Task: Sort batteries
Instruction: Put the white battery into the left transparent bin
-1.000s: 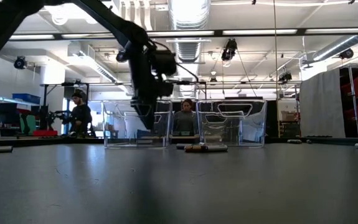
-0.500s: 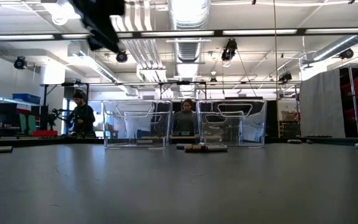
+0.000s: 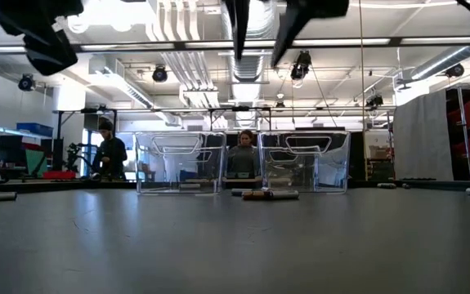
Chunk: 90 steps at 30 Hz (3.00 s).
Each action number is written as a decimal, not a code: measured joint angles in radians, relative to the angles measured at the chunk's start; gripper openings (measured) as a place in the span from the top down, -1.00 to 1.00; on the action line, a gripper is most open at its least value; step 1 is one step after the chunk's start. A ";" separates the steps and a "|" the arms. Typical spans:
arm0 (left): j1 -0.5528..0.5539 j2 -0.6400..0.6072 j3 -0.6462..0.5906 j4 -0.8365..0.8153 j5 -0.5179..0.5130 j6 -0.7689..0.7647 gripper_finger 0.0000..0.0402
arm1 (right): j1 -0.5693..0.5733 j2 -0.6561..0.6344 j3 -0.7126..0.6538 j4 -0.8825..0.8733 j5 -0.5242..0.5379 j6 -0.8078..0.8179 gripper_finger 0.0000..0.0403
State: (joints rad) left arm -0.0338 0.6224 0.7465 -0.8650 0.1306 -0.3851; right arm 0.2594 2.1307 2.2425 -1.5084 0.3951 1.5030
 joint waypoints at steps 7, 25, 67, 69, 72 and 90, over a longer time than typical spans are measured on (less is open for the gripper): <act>0.001 -0.041 -0.036 0.059 0.015 0.027 0.37 | -0.029 0.000 -0.198 0.086 -0.181 -0.013 -0.42; 0.111 0.168 0.051 0.118 -0.032 0.239 0.37 | -0.155 -0.004 -0.513 0.380 -0.272 -0.217 -0.64; 0.201 0.184 0.038 0.070 0.124 0.419 0.37 | -0.264 -0.012 -0.572 0.401 -0.371 -0.538 -0.52; 0.201 0.189 0.038 0.072 0.124 0.413 0.37 | -0.273 -0.012 -0.576 0.415 -0.371 -0.562 -0.51; 0.201 0.190 0.038 0.076 0.123 0.405 0.37 | -0.281 -0.010 -0.583 0.456 -0.372 -0.595 -0.50; 0.209 0.190 0.038 0.088 0.115 0.387 0.37 | -0.286 -0.013 -0.639 0.541 -0.422 -0.633 -0.22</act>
State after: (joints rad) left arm 0.1753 0.8120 0.7841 -0.7773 0.2454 0.0021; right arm -0.0266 2.1177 1.6032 -0.9676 -0.0269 0.8703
